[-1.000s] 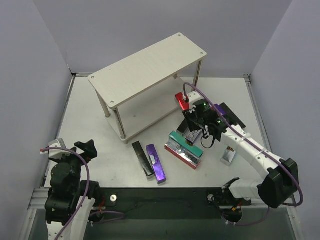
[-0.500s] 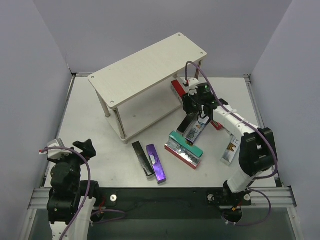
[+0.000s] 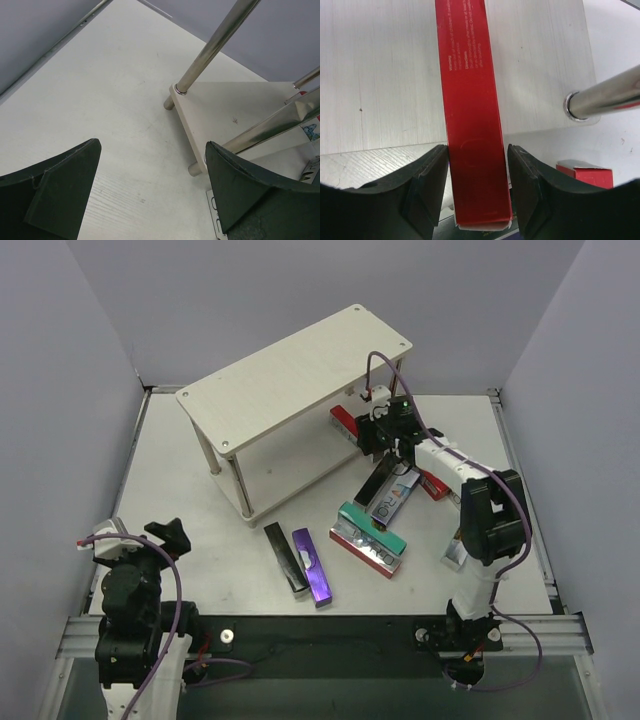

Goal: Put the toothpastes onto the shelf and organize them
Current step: Place the toothpaste on the shelf.

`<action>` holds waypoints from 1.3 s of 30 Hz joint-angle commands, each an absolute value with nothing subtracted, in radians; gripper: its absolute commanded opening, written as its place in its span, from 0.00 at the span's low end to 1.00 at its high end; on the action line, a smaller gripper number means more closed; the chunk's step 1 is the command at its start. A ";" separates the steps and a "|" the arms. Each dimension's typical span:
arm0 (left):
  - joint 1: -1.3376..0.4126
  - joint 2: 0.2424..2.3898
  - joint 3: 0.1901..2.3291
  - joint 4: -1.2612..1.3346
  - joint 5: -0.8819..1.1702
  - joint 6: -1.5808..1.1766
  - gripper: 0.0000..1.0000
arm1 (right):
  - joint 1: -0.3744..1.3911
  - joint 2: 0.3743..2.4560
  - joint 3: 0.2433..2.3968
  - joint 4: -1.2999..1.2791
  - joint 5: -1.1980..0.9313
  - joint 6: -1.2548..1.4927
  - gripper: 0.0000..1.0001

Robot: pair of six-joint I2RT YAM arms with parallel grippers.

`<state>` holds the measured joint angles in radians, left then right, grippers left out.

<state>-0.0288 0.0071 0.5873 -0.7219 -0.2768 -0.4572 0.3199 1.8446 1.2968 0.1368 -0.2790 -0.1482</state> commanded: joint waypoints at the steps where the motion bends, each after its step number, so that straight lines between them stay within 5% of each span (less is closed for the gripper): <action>1: -0.015 -0.066 0.591 -0.673 -0.273 -0.442 0.97 | 0.304 1.858 1.344 0.209 -0.284 -0.134 0.51; 8: -0.014 -0.069 0.591 -0.672 -0.267 -0.440 0.97 | 0.285 1.721 1.258 0.236 -0.299 0.000 0.67; 19: -0.014 -0.087 0.583 -0.663 -0.258 -0.431 0.97 | 0.201 1.477 0.896 0.466 -0.259 0.652 0.85; 26: -0.014 -0.100 0.581 -0.660 -0.255 -0.430 0.97 | 0.192 1.514 0.749 0.690 -0.222 1.038 0.85; 39: -0.014 -0.106 0.575 -0.657 -0.252 -0.426 0.97 | 0.184 1.686 0.764 0.847 -0.252 1.224 0.78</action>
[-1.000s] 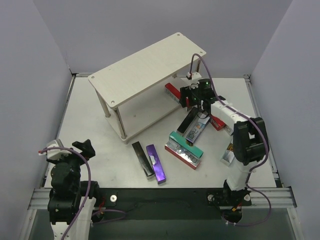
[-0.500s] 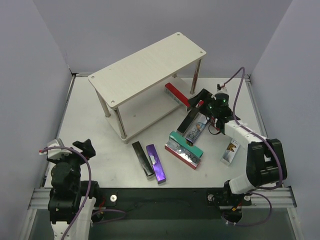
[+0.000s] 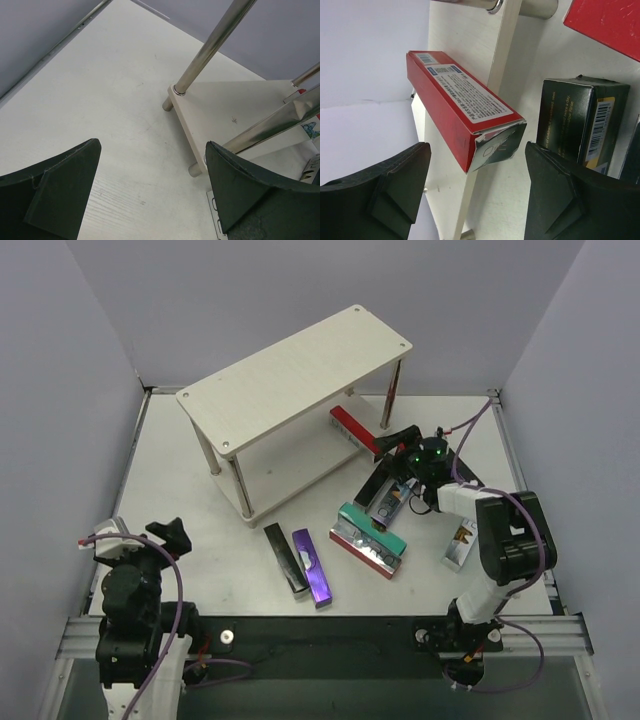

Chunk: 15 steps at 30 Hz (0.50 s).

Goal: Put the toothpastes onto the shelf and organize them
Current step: Place the toothpaste on the shelf.

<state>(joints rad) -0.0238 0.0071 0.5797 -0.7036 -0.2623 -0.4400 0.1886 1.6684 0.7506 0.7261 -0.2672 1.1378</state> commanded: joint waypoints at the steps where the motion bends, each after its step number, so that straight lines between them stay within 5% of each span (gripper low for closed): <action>1: -0.014 -0.106 0.577 -0.658 -0.252 -0.426 0.97 | 0.186 1.693 0.762 0.853 -0.252 1.232 0.78; 15: -0.014 -0.098 0.574 -0.658 -0.252 -0.425 0.97 | 0.190 1.799 0.782 0.973 -0.262 1.307 0.76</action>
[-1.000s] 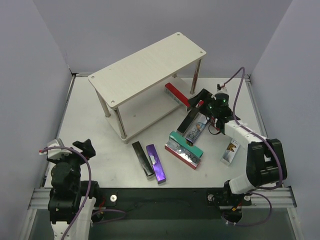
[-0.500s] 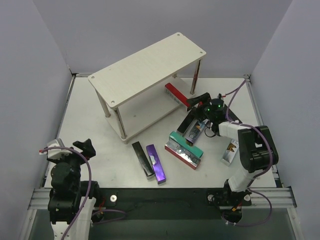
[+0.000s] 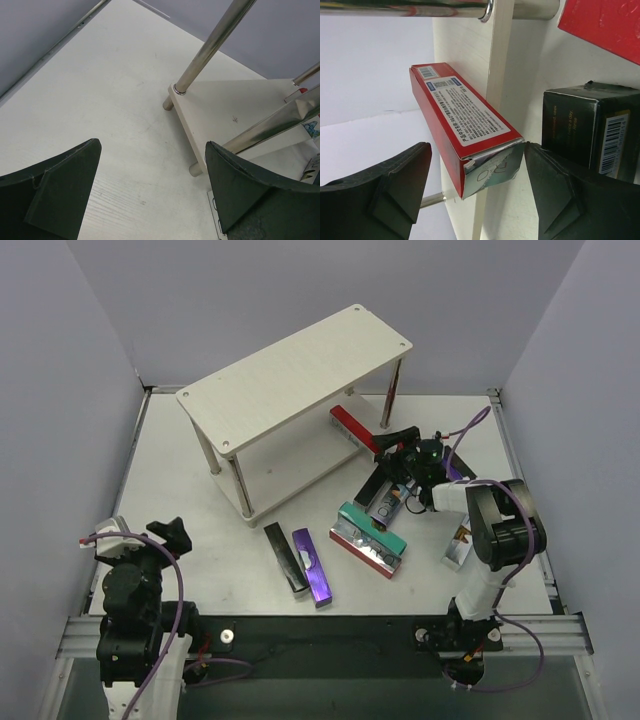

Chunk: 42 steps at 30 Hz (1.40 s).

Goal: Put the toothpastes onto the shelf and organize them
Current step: Place the toothpaste on the shelf.

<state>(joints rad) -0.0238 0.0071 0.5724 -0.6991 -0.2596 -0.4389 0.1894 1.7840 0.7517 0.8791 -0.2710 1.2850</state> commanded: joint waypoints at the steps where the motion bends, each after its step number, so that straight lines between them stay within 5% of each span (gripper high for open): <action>1: -0.014 -0.097 0.575 -0.658 -0.252 -0.425 0.97 | 0.192 1.802 0.784 0.982 -0.264 1.315 0.76; 10: -0.014 -0.095 0.572 -0.655 -0.249 -0.423 0.97 | 0.198 1.825 0.782 1.054 -0.287 1.335 0.72; 26: -0.014 -0.089 0.574 -0.653 -0.241 -0.420 0.96 | 0.189 1.864 0.782 1.200 -0.314 1.347 0.38; 42: -0.014 -0.084 0.572 -0.653 -0.239 -0.419 0.96 | 0.137 1.944 0.854 1.293 -0.247 1.362 0.35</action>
<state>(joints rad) -0.0235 0.0071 0.5686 -0.6979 -0.2520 -0.4332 0.1429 1.9266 0.7986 1.1522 -0.2939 1.3510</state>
